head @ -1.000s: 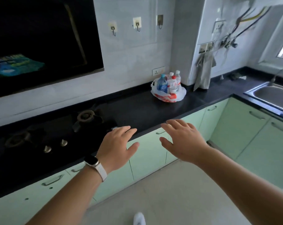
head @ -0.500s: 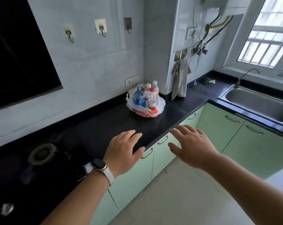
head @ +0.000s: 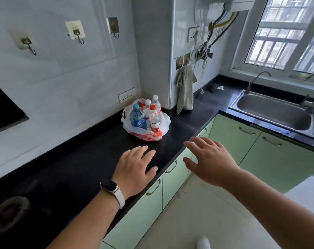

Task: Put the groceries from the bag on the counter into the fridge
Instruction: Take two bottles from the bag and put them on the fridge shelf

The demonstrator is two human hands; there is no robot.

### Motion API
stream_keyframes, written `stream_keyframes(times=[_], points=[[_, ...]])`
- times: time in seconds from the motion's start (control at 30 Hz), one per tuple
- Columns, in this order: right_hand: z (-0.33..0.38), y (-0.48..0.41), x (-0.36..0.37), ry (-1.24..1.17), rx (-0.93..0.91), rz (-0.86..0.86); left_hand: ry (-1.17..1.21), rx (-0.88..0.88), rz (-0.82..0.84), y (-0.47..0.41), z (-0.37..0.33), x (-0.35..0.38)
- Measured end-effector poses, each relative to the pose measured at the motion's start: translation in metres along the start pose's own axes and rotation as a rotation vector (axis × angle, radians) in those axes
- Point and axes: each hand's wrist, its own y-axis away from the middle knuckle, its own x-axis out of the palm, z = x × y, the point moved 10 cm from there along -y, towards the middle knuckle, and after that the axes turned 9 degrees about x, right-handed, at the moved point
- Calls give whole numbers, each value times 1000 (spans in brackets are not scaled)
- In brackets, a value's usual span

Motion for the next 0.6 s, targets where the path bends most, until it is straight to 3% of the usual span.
stream_keyframes(times=[0.3, 0.6], points=[[-46, -94, 21, -54, -94, 19, -134, 13, 39, -99, 15, 19], [-113, -196, 27, -63, -215, 31, -152, -123, 41, -190, 14, 41]])
